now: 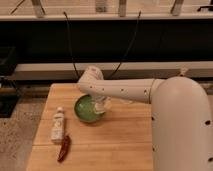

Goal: Place the white sponge in the ceramic bowl

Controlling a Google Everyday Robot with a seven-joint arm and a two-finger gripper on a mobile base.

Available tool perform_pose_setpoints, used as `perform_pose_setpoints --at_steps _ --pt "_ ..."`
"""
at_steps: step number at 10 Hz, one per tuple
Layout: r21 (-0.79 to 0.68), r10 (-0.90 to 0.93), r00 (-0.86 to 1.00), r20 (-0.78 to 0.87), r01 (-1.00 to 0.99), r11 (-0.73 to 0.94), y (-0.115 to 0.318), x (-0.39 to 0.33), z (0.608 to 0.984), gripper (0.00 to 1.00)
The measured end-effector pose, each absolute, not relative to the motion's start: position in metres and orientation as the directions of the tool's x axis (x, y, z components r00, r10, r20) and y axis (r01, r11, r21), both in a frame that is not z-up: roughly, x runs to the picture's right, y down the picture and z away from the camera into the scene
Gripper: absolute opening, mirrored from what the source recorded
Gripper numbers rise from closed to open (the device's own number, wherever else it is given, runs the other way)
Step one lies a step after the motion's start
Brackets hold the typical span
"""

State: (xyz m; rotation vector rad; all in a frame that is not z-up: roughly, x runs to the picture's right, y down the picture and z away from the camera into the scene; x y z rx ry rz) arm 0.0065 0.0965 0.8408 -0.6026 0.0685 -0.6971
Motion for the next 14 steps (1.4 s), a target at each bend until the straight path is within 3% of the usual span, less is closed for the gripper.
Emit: perform_pose_setpoints --at_steps 12,14 --pt "-0.507 -0.692 0.706 0.149 0.656 0.56 0.0984 -0.0021 0.846 0.0" --pt "-0.505 -0.696 0.702 0.15 0.66 0.557 0.099 -0.002 0.8465 0.06"
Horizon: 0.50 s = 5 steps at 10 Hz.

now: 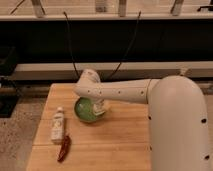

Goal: Place the white sponge in the ceramic bowl

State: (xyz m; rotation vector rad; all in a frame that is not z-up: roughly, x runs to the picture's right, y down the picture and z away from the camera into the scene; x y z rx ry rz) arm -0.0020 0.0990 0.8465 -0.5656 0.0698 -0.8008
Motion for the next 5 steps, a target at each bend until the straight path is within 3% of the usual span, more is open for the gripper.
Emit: perform_pose_setpoints --at_steps 5 --pt "-0.493 -0.715 0.682 0.153 0.679 0.543 0.1009 -0.0033 0.8482 0.06"
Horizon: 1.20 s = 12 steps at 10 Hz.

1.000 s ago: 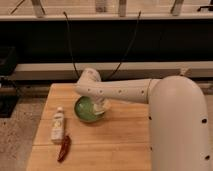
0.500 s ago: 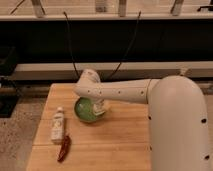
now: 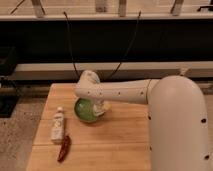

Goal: Place the white sponge in the ceramic bowl

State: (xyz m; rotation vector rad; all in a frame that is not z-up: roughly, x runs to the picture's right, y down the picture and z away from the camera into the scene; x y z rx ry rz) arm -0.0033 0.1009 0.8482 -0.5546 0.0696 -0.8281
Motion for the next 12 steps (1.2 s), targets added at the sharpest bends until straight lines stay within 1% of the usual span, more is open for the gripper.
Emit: perform_pose_setpoints --at_steps 1,2,4,12 --pt "-0.491 -0.719 0.678 0.153 0.684 0.54 0.1012 -0.0035 0.8485 0.03" --pt "-0.489 -0.723 0.674 0.153 0.687 0.538 0.1013 -0.0037 0.8486 0.02" --pt "-0.484 -0.729 0.667 0.153 0.693 0.534 0.1019 -0.0043 0.8493 0.07" --pt "-0.464 -0.753 0.64 0.151 0.719 0.518 0.1033 -0.0066 0.8519 0.07"
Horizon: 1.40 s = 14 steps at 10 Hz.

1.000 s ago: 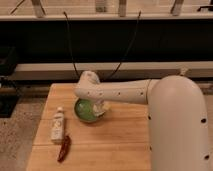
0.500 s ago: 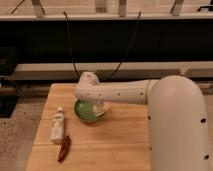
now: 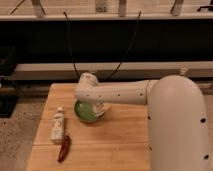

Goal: Place the white sponge in the ceramic bowl

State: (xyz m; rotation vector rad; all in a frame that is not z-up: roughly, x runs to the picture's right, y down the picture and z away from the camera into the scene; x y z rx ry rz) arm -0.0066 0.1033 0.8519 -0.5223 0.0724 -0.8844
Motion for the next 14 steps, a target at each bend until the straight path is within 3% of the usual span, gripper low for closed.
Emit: perform_pose_setpoints --at_steps 1,3,4,7,8,10,13,14 --pt "-0.462 -0.756 0.637 0.151 0.721 0.516 0.1034 -0.0068 0.8521 0.09" --pt "-0.457 -0.76 0.632 0.15 0.726 0.513 0.1042 -0.0073 0.8527 0.27" --pt "-0.453 -0.765 0.627 0.15 0.731 0.511 0.1042 -0.0077 0.8534 0.31" --pt "-0.447 -0.772 0.619 0.148 0.738 0.506 0.1044 -0.0083 0.8542 0.18" --pt "-0.444 -0.775 0.615 0.147 0.741 0.504 0.1046 -0.0085 0.8547 0.18" --pt "-0.44 -0.779 0.61 0.146 0.745 0.501 0.1048 -0.0087 0.8553 0.3" --pt "-0.433 -0.785 0.603 0.144 0.752 0.497 0.105 -0.0091 0.8563 0.34" --pt "-0.43 -0.787 0.6 0.144 0.754 0.496 0.1049 -0.0095 0.8568 0.41"
